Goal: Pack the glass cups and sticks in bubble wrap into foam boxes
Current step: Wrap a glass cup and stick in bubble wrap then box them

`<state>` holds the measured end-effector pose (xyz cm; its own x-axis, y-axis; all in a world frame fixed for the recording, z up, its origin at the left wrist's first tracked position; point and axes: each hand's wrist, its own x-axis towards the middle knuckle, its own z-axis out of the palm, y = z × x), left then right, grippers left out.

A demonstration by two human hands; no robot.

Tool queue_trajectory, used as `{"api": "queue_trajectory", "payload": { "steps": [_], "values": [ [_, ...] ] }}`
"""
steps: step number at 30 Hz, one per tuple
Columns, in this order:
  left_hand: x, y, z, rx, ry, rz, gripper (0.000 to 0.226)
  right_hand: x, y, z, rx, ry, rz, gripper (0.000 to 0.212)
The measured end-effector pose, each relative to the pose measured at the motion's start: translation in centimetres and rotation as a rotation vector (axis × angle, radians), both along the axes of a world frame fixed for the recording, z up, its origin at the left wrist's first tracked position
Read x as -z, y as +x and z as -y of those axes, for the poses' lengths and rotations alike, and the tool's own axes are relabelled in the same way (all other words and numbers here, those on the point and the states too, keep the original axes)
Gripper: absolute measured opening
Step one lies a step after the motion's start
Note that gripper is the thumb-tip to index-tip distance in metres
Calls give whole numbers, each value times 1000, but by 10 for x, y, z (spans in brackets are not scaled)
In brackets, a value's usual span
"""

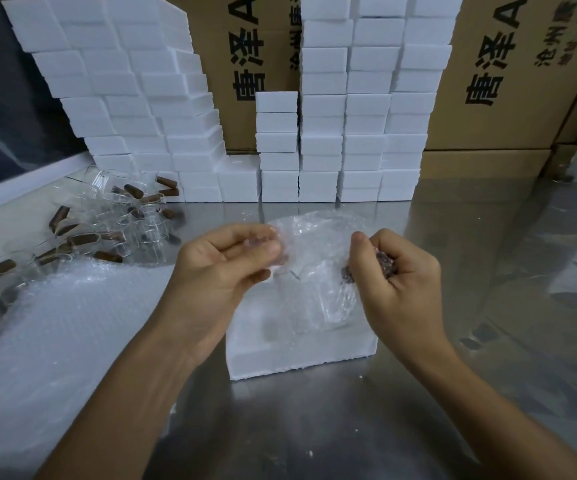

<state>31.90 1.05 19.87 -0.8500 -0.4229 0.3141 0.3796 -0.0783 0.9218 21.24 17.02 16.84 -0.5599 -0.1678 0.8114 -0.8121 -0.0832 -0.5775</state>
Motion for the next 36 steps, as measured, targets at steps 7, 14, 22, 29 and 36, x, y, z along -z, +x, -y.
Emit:
{"api": "queue_trajectory", "payload": {
  "steps": [7,14,22,29,36],
  "values": [
    [6,-3,-11,-111,-407,30,10,-5,6,1,48,-25,-89,41],
    [9,-1,-25,140,-718,143,40,-8,9,-2,158,-3,-193,43],
    [11,-2,-29,-11,-834,19,39,-6,17,3,100,-53,-133,39],
    [22,-14,-46,-193,-341,-43,38,-7,18,7,-144,-183,319,35],
    [16,-10,-27,-223,-568,-67,30,-17,15,1,-399,-89,550,7]
  ]
}}
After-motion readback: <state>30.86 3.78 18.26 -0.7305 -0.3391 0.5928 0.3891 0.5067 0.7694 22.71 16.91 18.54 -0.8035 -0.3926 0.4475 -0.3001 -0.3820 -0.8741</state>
